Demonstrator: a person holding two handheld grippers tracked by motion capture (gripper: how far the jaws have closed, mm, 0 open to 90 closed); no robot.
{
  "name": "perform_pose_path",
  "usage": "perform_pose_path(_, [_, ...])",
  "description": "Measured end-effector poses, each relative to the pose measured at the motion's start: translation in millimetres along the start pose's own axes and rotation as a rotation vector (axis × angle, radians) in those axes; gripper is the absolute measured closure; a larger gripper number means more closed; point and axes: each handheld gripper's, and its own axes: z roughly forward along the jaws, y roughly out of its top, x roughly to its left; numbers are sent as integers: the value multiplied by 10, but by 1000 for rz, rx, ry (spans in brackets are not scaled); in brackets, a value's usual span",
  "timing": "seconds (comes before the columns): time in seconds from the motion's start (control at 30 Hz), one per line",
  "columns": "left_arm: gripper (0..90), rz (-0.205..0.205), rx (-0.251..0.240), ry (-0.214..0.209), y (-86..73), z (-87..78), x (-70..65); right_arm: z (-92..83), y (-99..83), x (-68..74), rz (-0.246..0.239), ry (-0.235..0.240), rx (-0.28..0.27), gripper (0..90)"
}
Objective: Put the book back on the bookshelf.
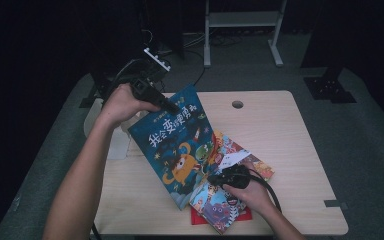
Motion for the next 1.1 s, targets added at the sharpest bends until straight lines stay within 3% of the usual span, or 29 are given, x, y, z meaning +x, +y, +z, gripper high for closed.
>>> perform_pose_path(0.17, [739, 17, 18, -1, 143, 18, -74, -89, -60, -96, 33, -43, -20, 798])
perform_pose_path(0.2, [753, 20, 16, -3, 178, 12, -96, -179, -113, -195, 59, -89, -47, 736])
perform_pose_path(0.23, [759, 20, 16, -3, 178, 12, -96, -179, -113, -195, 59, -89, -47, 736])
perform_pose_path(0.27, [768, 23, 9, -4, 206, 0, -114, -286, -182, -328, 94, -148, -73, 673])
perform_pose_path(0.33, [772, 25, 7, -3, 222, -5, -126, -328, -212, -382, 115, -170, -83, 644])
perform_pose_path(0.37, [781, 28, 7, -2, 232, -8, -131, -439, -314, -562, 149, -232, -112, 581])
perform_pose_path(0.4, [781, 28, 7, 1, 242, -9, -138, -439, -314, -562, 149, -232, -112, 581])
perform_pose_path(0.47, [788, 28, 9, 2, 260, -8, -148, -519, -403, -698, 186, -284, -121, 518])
perform_pose_path(0.5, [792, 31, 11, 0, 268, -7, -151, -580, -480, -828, 212, -332, -108, 467])
perform_pose_path(0.53, [792, 30, 11, -1, 273, -3, -155, -580, -480, -828, 212, -332, -108, 467])
perform_pose_path(0.57, [794, 33, 13, -1, 289, 7, -170, -647, -551, -950, 234, -385, -107, 434])
perform_pose_path(0.63, [795, 34, 18, -1, 298, 11, -178, -675, -577, -994, 247, -404, -111, 417])
perform_pose_path(0.77, [808, 42, 25, -14, 336, 12, -226, -827, -732, -1223, 312, -510, -121, 355])
perform_pose_path(0.87, [817, 43, 40, -7, 362, 7, -260, -911, -912, -1401, 385, -563, -118, 316])
perform_pose_path(1.1, [824, 64, 53, 2, 389, -9, -335, -894, -1067, -1519, 412, -618, -71, 283])
